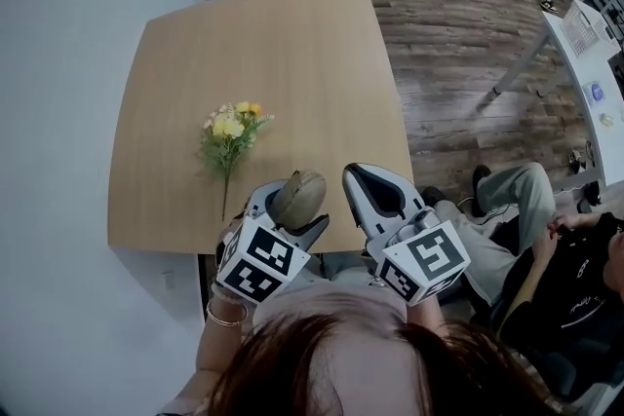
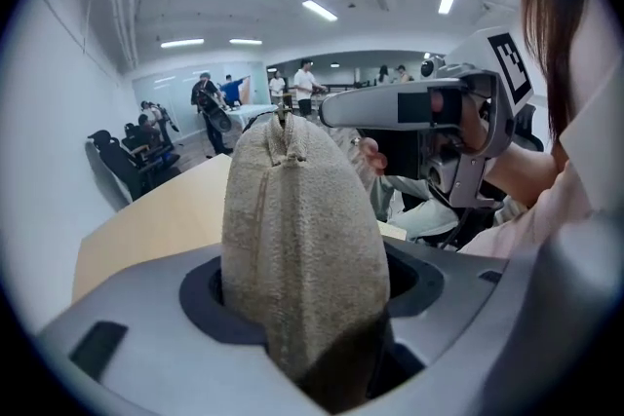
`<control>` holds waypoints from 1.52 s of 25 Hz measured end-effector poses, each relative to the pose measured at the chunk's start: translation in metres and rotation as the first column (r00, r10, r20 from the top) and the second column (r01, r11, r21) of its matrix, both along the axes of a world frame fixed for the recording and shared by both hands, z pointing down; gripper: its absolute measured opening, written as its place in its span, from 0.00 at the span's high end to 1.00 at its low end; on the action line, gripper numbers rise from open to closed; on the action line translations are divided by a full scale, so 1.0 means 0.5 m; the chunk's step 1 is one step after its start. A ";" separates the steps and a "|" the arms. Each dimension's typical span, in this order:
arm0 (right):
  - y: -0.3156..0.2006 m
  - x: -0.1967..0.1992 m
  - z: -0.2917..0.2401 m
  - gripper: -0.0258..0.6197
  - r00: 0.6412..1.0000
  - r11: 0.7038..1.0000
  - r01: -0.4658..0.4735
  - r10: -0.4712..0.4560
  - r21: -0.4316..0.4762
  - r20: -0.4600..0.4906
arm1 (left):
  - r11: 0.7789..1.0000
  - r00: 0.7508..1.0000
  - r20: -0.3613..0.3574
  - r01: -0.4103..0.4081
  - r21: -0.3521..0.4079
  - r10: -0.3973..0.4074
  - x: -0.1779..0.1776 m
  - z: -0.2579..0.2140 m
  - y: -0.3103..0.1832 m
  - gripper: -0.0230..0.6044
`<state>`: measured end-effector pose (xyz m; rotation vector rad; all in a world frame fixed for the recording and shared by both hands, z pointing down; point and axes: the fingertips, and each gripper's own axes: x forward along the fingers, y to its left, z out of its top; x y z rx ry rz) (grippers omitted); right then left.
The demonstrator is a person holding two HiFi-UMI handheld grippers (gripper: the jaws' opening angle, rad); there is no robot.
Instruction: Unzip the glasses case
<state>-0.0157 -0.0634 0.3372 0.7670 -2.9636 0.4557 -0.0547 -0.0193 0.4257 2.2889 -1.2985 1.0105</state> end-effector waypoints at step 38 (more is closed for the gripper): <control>0.027 -0.130 0.022 0.86 0.967 0.942 0.198 -0.142 -0.270 0.213 | 0.896 0.634 0.687 -0.440 -0.056 0.354 -0.140 0.026 -0.045 0.48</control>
